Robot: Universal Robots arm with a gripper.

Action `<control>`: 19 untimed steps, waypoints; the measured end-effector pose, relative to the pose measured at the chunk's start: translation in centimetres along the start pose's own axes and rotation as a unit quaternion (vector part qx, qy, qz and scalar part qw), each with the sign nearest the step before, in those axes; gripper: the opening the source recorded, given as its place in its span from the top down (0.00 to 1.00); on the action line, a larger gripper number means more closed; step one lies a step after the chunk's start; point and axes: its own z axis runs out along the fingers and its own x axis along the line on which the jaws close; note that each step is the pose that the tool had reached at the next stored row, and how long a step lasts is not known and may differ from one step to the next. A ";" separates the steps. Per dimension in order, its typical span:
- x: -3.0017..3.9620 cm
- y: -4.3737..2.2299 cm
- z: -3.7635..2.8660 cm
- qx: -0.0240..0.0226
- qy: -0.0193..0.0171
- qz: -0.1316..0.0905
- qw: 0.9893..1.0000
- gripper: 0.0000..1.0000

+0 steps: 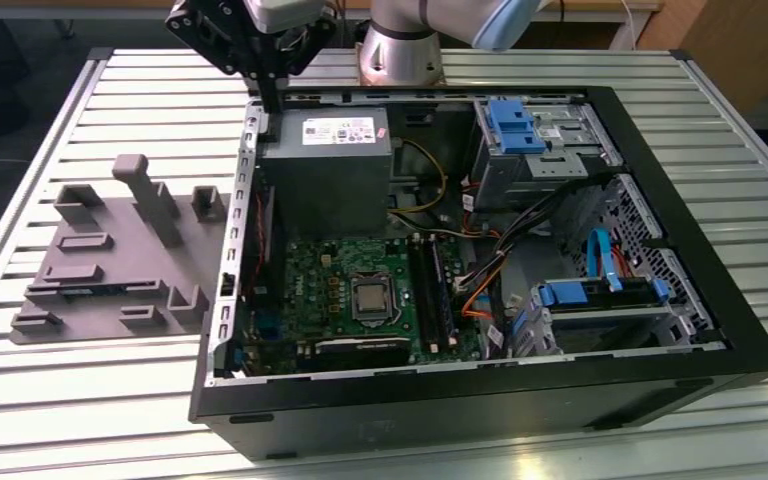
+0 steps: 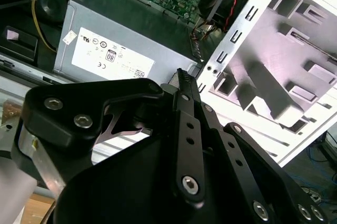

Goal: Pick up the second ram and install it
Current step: 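Reach for the second ram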

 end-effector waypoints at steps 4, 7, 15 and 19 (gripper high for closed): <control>0.41 -0.03 0.01 0.000 0.000 0.000 1.000 0.89; 0.81 -0.06 0.02 0.000 0.000 0.000 1.000 0.89; 2.14 -0.17 0.05 0.000 0.000 0.000 1.000 0.89; 2.86 -0.22 0.06 0.000 0.000 0.000 1.000 0.89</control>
